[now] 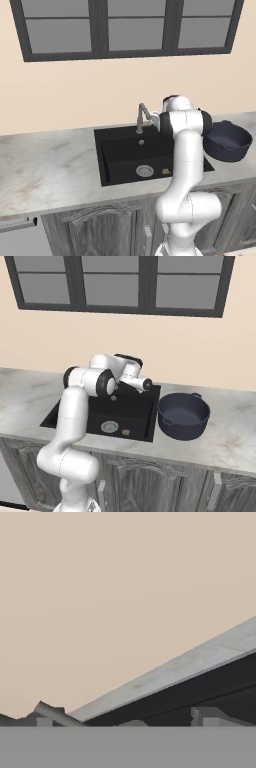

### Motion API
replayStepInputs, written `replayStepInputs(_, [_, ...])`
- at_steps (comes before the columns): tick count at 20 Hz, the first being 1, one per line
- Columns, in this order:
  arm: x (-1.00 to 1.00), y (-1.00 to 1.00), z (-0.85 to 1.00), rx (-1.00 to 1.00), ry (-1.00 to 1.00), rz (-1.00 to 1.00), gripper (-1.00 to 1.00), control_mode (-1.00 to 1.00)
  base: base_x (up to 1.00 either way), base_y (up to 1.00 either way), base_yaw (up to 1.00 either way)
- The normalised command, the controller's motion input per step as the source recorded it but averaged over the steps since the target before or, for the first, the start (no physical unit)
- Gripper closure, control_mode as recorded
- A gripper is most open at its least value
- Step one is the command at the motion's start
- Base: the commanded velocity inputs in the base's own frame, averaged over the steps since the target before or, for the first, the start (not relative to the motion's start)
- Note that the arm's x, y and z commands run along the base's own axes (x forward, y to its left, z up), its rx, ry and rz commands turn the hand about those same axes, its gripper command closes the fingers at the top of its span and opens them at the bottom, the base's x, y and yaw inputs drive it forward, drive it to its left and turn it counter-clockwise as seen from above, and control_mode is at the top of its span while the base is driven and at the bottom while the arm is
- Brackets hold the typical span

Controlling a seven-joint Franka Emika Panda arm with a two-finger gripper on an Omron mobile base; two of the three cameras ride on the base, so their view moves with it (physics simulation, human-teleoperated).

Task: Dump the garlic from the pot into the sink. Then turn on the water and wash the garlic. Then turn off the water and put the garlic back in the pot.

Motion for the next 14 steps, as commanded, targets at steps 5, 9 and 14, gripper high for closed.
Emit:
replayStepInputs(5, [0.16,0.0,-0.09,0.0,0.0,0.0,1.0,-1.0,0.0,0.0,0.0])
replayStepInputs(9, [0.05,-0.01,-0.2,0.02,0.0,0.0,1.0,-1.0,0.0,0.0,0.0])
replayStepInputs(14, [0.0,-0.22,-0.26,0.05,0.03,-0.02,1.0,-1.0,0.0,0.0,0.0])
